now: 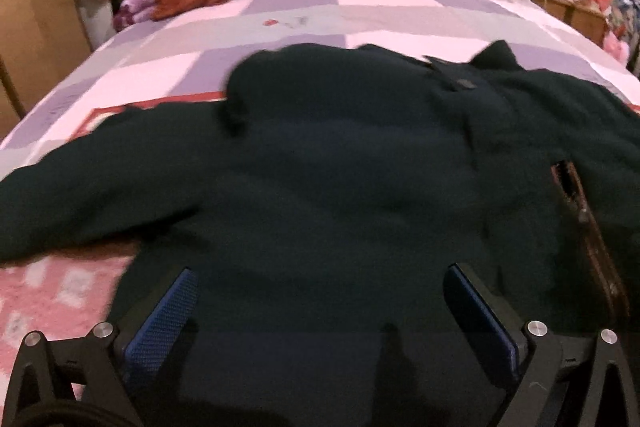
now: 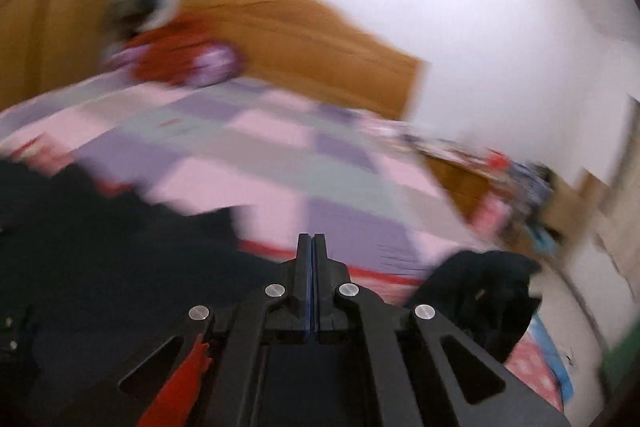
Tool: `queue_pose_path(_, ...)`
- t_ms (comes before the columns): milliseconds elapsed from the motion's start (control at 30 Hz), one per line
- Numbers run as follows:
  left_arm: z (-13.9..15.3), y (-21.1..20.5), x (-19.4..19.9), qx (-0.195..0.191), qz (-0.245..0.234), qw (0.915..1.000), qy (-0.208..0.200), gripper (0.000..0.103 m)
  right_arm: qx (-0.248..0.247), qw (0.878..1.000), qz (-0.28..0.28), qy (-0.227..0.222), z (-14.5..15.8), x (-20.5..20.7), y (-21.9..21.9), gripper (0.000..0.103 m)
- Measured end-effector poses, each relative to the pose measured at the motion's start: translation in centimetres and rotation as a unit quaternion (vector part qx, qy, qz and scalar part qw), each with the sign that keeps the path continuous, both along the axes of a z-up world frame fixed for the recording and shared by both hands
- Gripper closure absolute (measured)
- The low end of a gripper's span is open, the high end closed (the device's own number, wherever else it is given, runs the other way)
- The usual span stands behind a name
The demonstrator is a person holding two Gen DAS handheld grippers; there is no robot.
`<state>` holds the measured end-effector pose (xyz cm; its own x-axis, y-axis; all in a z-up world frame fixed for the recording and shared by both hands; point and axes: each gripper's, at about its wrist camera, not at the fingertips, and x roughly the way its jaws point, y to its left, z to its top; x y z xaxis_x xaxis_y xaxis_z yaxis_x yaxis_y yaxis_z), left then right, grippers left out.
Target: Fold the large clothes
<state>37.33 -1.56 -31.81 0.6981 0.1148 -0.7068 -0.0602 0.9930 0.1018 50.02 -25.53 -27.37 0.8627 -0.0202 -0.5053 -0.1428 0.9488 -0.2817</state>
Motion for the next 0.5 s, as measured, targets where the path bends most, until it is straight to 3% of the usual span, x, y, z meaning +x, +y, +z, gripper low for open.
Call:
queue_pose_path(100, -0.5, 1.8, -1.5, 0.003, 0.004, 0.9998, 0.018, 0.001, 0.035, 0.994, 0.043, 0.091, -4.2, -0.3, 6.2, 0.103)
queue_pose_path(167, -1.4, 2.3, -1.9, 0.009, 0.000, 0.9996, 0.027, 0.001, 0.047, 0.992, 0.031, 0.114, -5.7, -0.9, 7.5, 0.103)
queue_pose_path(267, -3.5, 1.9, -1.4, 0.027, -0.016, 0.9985, 0.044, 0.001, 0.074, 0.989, -0.025, 0.122, -6.4, -2.1, 5.6, 0.102)
queue_pose_path(367, -6.0, 1.4, -0.8, 0.034, -0.026, 0.9963, 0.075, 0.001, 0.049, 0.988, -0.100, 0.109, -6.0, -2.9, 0.9, 0.099)
queue_pose_path(400, -6.6, 1.3, -0.8, 0.035, -0.023, 0.9962, 0.077, 0.001, 0.037, 0.987, -0.118, 0.105, -5.8, -3.1, -0.7, 0.089)
queue_pose_path(500, -7.1, 1.5, -0.9, 0.021, -0.008, 0.9973, 0.070, 0.000, 0.021, 0.980, -0.169, 0.103, -5.4, -3.7, -6.6, 0.026)
